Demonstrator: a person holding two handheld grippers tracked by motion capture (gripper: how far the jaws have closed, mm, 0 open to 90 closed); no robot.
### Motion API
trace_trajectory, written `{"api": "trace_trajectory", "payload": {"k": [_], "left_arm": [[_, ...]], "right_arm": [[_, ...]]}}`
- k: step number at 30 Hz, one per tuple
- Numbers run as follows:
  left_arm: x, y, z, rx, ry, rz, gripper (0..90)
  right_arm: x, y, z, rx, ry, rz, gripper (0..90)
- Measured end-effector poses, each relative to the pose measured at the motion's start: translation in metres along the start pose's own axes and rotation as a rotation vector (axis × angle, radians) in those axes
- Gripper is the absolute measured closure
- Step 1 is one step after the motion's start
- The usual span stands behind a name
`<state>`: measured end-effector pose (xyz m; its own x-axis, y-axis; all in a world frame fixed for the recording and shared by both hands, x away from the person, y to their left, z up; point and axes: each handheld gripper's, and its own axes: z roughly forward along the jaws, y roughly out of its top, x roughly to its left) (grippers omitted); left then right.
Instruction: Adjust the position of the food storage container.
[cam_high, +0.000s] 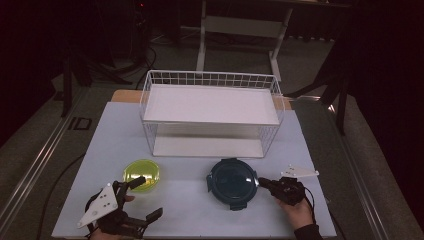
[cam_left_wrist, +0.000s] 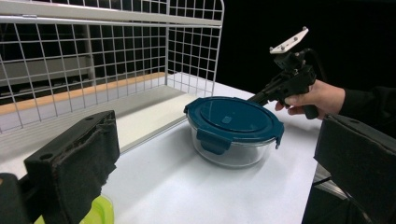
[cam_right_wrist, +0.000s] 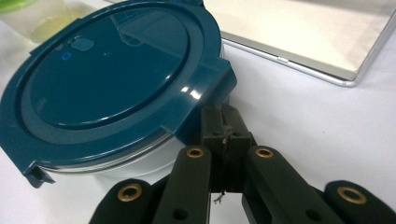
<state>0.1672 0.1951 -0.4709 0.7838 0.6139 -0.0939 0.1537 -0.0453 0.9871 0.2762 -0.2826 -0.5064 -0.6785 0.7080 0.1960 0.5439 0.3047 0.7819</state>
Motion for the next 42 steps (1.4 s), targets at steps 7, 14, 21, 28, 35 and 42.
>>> {"api": "trace_trajectory", "payload": {"k": [7,14,21,28,35,42], "left_arm": [[-0.001,0.0,0.001,0.001,-0.002,0.0,0.0],[-0.001,0.0,0.002,0.006,-0.004,0.001,0.0],[-0.001,-0.001,0.002,0.016,-0.006,0.001,0.0],[-0.003,0.0,0.004,0.025,-0.012,0.001,0.0],[-0.007,0.006,0.01,0.044,-0.027,0.004,0.0],[-0.015,0.018,0.035,0.09,-0.112,-0.025,0.0]], "right_arm": [[0.005,-0.001,0.0,0.004,0.015,0.006,90.0],[0.011,0.002,0.006,0.009,0.027,-0.006,90.0],[0.016,0.002,0.009,0.014,0.045,-0.013,90.0],[0.017,0.005,0.006,-0.01,0.021,-0.032,89.6],[0.024,0.012,-0.009,-0.081,0.022,-0.041,66.2],[0.029,0.018,-0.018,-0.162,0.064,-0.019,17.8]]}}
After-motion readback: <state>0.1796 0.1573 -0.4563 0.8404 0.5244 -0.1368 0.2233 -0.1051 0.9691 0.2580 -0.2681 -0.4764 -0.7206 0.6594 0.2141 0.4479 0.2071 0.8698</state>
